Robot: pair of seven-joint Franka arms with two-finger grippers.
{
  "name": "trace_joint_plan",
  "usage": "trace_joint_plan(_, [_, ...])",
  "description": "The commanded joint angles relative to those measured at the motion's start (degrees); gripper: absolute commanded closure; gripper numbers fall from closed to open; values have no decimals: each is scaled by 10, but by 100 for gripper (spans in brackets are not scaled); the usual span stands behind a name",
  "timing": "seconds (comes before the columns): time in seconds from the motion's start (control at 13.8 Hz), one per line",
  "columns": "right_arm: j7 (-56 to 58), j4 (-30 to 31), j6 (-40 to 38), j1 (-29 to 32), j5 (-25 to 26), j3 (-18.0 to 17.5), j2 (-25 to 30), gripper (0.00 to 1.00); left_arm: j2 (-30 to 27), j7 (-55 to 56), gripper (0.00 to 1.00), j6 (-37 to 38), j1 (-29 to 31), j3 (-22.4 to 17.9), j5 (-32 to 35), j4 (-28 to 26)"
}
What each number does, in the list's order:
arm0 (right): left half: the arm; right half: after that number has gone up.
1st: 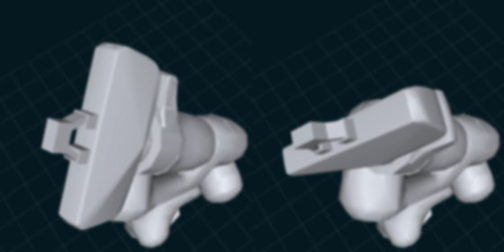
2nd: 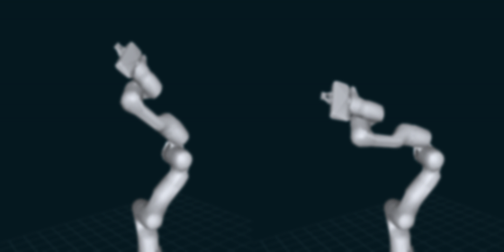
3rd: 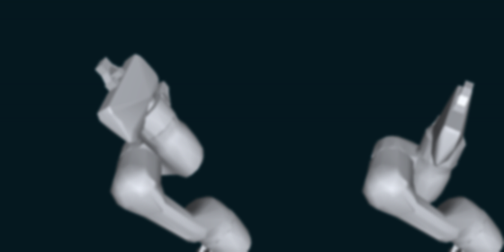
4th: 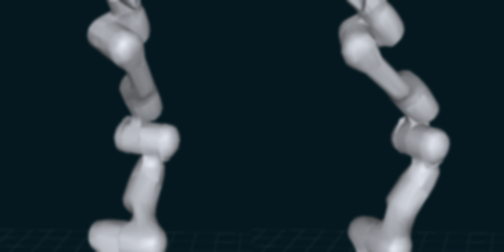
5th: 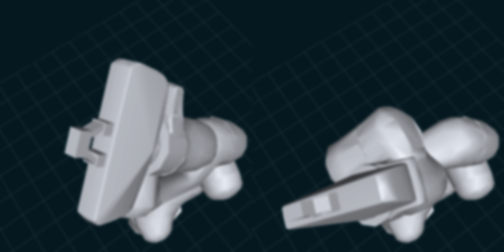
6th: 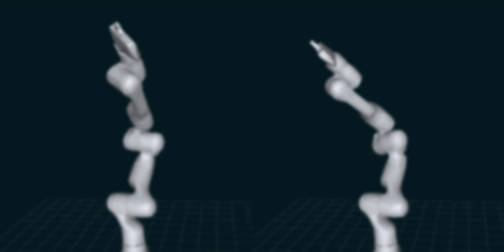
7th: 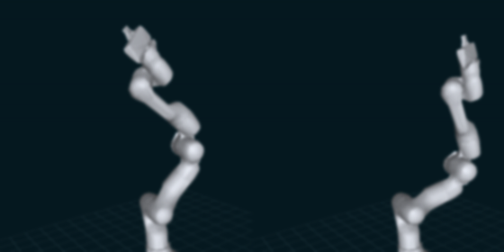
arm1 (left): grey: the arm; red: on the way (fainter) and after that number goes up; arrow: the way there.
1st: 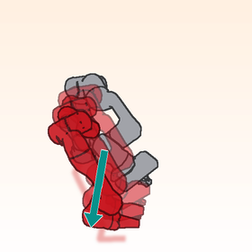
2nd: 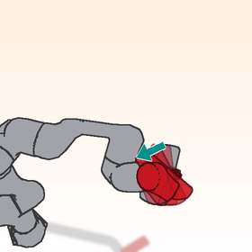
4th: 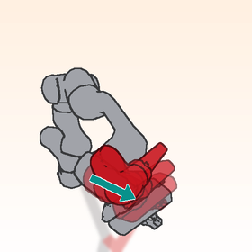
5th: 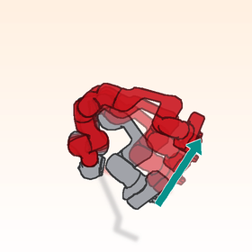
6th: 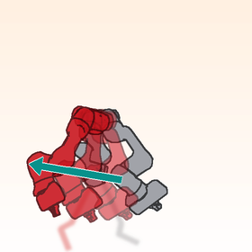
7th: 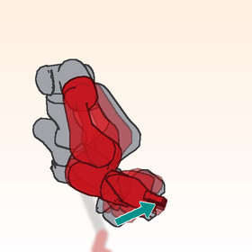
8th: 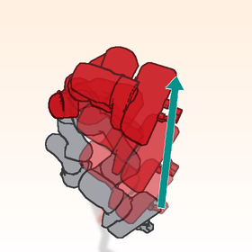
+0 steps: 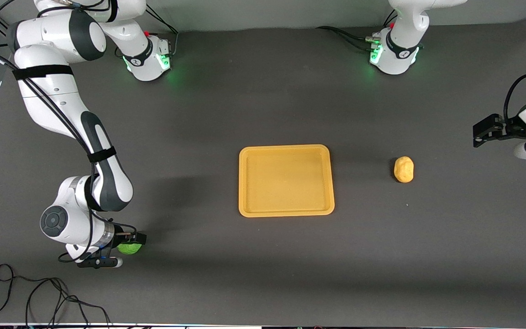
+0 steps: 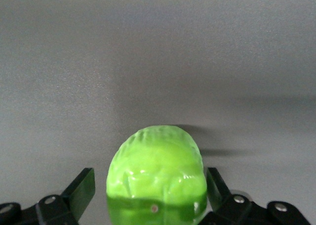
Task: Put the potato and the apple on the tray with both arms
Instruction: 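Close the right gripper around the green apple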
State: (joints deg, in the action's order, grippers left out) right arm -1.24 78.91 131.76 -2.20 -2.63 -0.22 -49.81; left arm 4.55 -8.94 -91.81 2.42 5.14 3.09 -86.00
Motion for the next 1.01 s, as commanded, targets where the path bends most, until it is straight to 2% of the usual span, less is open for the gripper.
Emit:
trace_joint_plan(0.0, [4, 6, 10, -1, -6, 3, 4, 0, 5, 9, 0, 28, -6, -2, -2, 33])
trace_joint_plan(0.14, [4, 5, 10, -1, -6, 3, 4, 0, 5, 9, 0, 28, -6, -2, -2, 32])
trace_joint_plan(0.29, [4, 5, 12, -1, -5, 4, 4, 19, 6, 7, 0, 29, -5, -2, -2, 31])
trace_joint_plan(0.43, [20, 5, 12, 0, -5, 4, 4, 46, 10, 9, 0, 29, -6, -2, -2, 30])
trace_joint_plan(0.58, [27, 5, 12, 1, -5, 4, 4, 62, 13, 10, 0, 28, -6, -2, -4, 34])
trace_joint_plan(0.72, [32, 5, 12, 1, -5, 4, 4, 68, 16, 16, 0, 28, -6, -2, -4, 34])
trace_joint_plan(0.94, [34, 5, 10, 1, -6, 5, 7, 69, 16, 25, 0, 30, -6, -2, -4, 39])
